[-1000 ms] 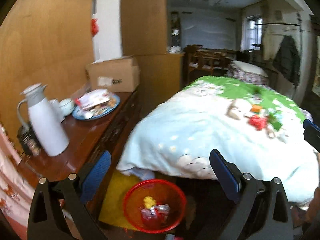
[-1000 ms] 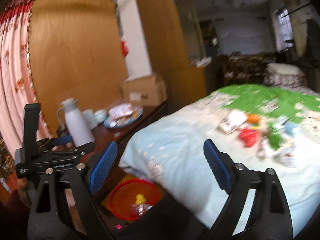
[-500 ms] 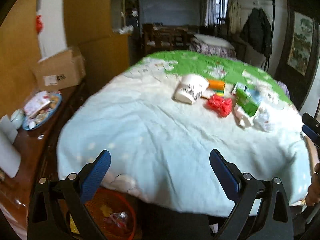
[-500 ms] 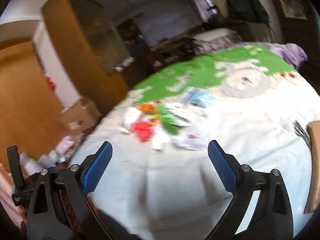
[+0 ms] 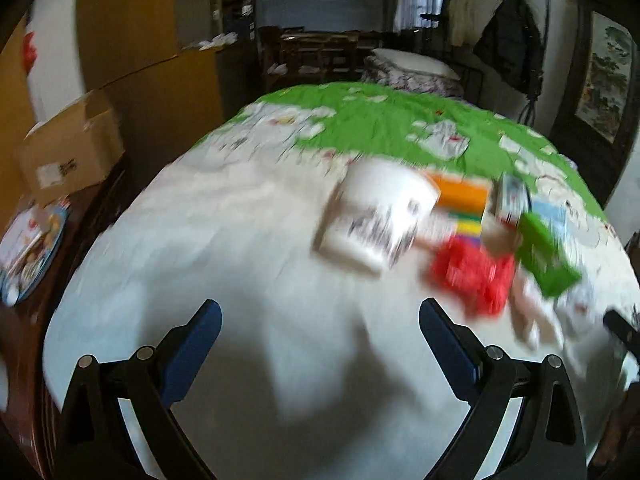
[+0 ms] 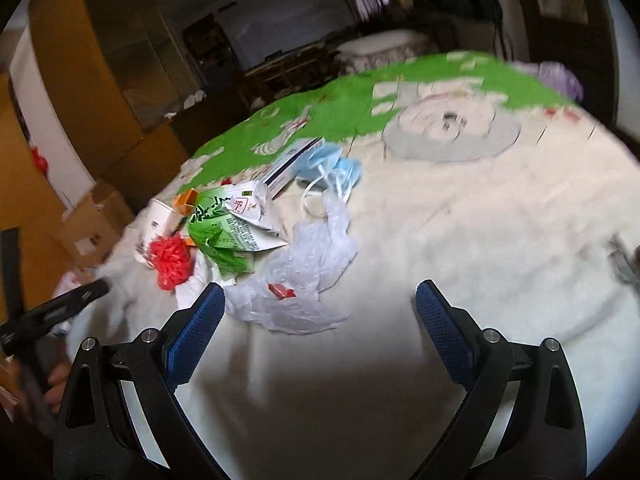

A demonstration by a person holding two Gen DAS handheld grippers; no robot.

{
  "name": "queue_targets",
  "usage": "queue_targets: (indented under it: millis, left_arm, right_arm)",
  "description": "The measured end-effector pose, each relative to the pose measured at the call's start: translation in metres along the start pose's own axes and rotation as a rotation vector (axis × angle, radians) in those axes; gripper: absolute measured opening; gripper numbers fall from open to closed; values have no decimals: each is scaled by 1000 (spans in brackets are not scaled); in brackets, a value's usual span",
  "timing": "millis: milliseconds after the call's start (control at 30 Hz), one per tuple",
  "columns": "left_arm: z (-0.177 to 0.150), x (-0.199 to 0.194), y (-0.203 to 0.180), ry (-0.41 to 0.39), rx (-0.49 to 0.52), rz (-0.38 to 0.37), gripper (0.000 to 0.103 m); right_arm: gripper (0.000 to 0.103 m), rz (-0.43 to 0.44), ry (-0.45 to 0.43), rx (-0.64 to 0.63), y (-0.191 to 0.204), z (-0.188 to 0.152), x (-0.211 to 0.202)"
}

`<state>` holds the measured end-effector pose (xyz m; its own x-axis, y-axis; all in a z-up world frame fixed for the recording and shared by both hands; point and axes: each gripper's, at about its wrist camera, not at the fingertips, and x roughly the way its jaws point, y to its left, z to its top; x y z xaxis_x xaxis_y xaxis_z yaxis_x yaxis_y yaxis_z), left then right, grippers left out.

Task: Collect trash
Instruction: 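Move both tools back over the bed toward the remaining trash, then grasp the white paper cup with the left tool while the right tool grasps the clear plastic bag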

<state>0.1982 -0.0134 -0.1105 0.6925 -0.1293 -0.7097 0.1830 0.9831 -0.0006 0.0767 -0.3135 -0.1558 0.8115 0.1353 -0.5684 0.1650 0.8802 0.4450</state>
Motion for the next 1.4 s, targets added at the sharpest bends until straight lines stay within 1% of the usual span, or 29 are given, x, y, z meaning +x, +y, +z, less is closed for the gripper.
queue_targets:
  millis: [133,200,267,400,433,467,500,533,567,600,700,800,900,933,1000,1033,1067,1100,1133,1200,1267,1400]
  left_arm:
    - [33,26,-20,-53,61,-16,97]
    - [45,42,-27,-57,72,-45,97]
    - [54,61,-34,-34,92,-84,97]
    - [53,92,-41,4,135,-57,97]
    - [52,99,-39,28,126,-61,97]
    - [51,102,-34,48,94,-94,97]
    - [51,100,-29,41,67,-117,96]
    - [50,97,-25,26,53,-127,86]
    - [48,91,-22,6,41,-140,83]
    - [46,87,-19,-2,34,-141,83]
    - [32,67,-14,-26,21,-115,83]
    - [5,35,-8,-29,28,-69,83]
    - [-19,14,-6,-22,46,-38,83]
    - [-29,9,-7,-13,61,-12,83]
    - [-43,8,-11,-7,87,40,83]
    - [-48,11,-11,0,88,52,85]
    - [-55,19,-11,27,77,55,86]
    - [-58,21,-10,28,54,50,86]
    - [-57,18,-7,10,41,41,90]
    - [-56,23,-1,37,11,19,91]
    - [-56,24,3,40,-15,4,93]
    - [-58,25,-2,44,6,37,95]
  right_arm:
    - [93,25,14,37,-7,-1,3]
    - [93,24,31,36,-6,-1,7]
    - [93,28,40,31,-5,-1,10]
    - [93,30,43,25,-3,-1,10]
    - [93,30,43,27,-3,-1,11]
    - [93,31,43,28,-3,-1,11]
    - [93,31,44,30,-4,-1,11]
    - [93,31,44,31,-4,-2,11]
    - [93,30,44,30,-4,-2,11]
    - [93,30,43,30,-3,-2,11]
    - [93,32,42,33,-4,-1,11]
    - [93,35,38,37,-5,-1,10]
    - [93,36,29,39,-5,-1,9]
    - [93,35,29,38,-5,-1,8]
    - [93,32,24,33,-4,-2,7]
    - [93,32,20,31,-4,-2,6]
    - [93,33,14,27,-3,-2,5]
    - [93,33,6,20,-2,-3,4]
    - [93,40,-2,11,0,-3,2]
    - [93,44,-7,-10,4,-4,0]
    - [93,43,-1,-28,7,-4,1]
    - [93,37,11,-50,12,-5,3]
